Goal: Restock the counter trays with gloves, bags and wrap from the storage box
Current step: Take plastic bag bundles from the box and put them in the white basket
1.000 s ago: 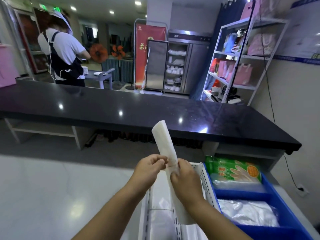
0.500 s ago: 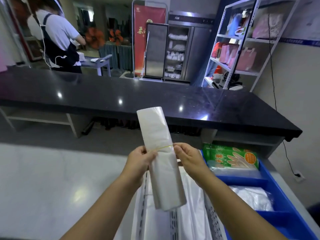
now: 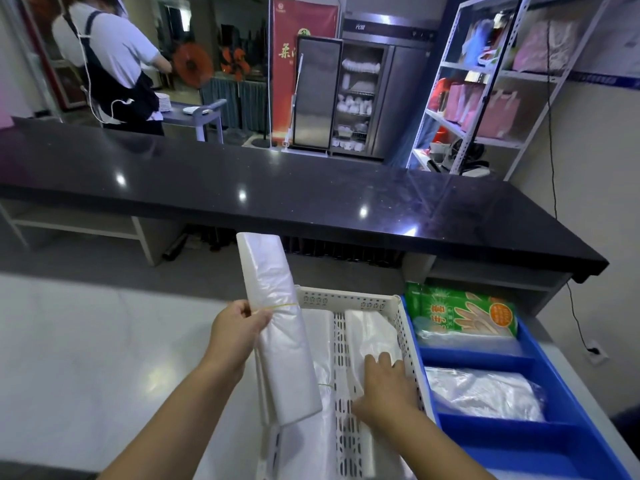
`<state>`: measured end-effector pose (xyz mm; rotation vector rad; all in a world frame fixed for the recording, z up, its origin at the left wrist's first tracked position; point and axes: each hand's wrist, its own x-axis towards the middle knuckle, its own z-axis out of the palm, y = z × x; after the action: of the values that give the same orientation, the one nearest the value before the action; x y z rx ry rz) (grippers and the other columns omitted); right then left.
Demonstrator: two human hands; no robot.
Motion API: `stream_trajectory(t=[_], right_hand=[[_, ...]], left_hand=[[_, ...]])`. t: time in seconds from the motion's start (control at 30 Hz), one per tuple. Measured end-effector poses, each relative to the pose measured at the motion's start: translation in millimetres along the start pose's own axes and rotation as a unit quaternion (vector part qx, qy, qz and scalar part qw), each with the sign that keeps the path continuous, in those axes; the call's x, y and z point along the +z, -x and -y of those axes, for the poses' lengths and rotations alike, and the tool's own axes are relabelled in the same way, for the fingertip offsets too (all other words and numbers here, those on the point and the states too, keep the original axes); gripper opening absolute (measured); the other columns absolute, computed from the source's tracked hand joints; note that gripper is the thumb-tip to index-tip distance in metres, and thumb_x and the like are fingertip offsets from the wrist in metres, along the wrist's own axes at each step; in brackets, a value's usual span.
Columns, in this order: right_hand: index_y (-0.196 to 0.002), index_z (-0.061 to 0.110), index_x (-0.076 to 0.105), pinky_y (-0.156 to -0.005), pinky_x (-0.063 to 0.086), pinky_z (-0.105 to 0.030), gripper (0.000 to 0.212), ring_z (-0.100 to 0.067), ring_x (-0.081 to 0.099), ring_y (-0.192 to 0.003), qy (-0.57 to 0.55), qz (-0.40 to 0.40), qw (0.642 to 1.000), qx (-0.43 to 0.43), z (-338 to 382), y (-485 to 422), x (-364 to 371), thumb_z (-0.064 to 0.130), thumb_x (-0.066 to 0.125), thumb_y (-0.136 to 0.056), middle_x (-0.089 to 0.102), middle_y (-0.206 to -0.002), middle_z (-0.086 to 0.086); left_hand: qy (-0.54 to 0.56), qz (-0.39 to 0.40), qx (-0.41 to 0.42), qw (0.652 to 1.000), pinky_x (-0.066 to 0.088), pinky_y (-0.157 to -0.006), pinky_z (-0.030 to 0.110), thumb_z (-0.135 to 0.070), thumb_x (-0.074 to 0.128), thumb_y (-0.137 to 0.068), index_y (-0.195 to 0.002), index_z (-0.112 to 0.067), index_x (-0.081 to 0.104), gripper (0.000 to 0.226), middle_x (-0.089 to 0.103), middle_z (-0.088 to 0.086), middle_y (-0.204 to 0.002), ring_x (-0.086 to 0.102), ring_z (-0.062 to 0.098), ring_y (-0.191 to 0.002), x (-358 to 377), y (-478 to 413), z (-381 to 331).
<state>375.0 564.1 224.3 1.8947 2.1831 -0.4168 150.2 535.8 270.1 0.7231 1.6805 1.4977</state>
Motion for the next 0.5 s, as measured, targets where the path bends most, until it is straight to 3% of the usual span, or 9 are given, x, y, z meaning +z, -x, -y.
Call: stream_trajectory(t=[0.13, 0.23, 0.3, 0.4, 0.5], right_hand=[[-0.143, 0.024, 0.012, -0.089, 0.047, -0.041, 0.084, -0.030, 0.042, -0.117, 0.025, -0.004, 1.000, -0.007, 3, 2, -5, 0.021, 0.063, -0.076, 0.030, -0.138, -0.006], [-0.147, 0.028, -0.002, -0.073, 0.052, -0.035, 0.094, -0.028, 0.057, -0.103, 0.032, -0.024, 0.999, -0.011, 2, 3, -12, 0.008, 0.059, -0.079, 0.026, -0.144, -0.007], [-0.147, 0.032, -0.005, -0.062, 0.048, -0.032, 0.094, -0.028, 0.061, -0.096, 0.046, -0.040, 0.998, -0.015, -5, 3, -20, 0.003, 0.054, -0.080, 0.024, -0.149, -0.007], [-0.147, 0.035, -0.003, -0.058, 0.043, -0.030, 0.093, -0.028, 0.062, -0.095, 0.062, -0.064, 0.996, -0.026, -20, 5, -32, -0.002, 0.049, -0.079, 0.027, -0.149, -0.007], [-0.147, 0.033, -0.001, -0.058, 0.046, -0.032, 0.088, -0.027, 0.062, -0.094, 0.048, -0.085, 0.995, -0.026, -30, 10, -39, 0.000, 0.047, -0.082, 0.036, -0.142, -0.006]], left_hand=[[-0.016, 0.026, -0.005, 1.000, 0.049, -0.062, 0.031, -0.001, 0.064, -0.079, -0.083, -0.001, 0.064, 0.005, 0.070, 0.013, -0.083, 0.063, 0.023, -0.070, 3, 8, 3], [-0.059, 0.056, -0.001, 0.997, 0.051, -0.063, 0.031, -0.001, 0.064, -0.075, -0.078, -0.003, 0.067, 0.005, 0.072, 0.013, -0.077, 0.066, 0.024, -0.069, 11, 14, 8], [-0.116, 0.069, 0.008, 0.991, 0.051, -0.062, 0.033, -0.003, 0.064, -0.071, -0.069, -0.005, 0.066, 0.003, 0.071, 0.013, -0.070, 0.064, 0.024, -0.063, 19, 19, 13], [-0.200, 0.084, 0.018, 0.976, 0.040, -0.052, 0.026, -0.008, 0.065, -0.068, -0.055, -0.013, 0.054, 0.018, 0.057, -0.001, -0.052, 0.051, 0.016, -0.049, 41, 25, 24], [-0.271, 0.110, 0.016, 0.956, 0.035, -0.049, 0.024, -0.017, 0.064, -0.071, -0.071, -0.015, 0.053, 0.010, 0.057, -0.002, -0.065, 0.052, 0.014, -0.057, 68, 34, 37]])
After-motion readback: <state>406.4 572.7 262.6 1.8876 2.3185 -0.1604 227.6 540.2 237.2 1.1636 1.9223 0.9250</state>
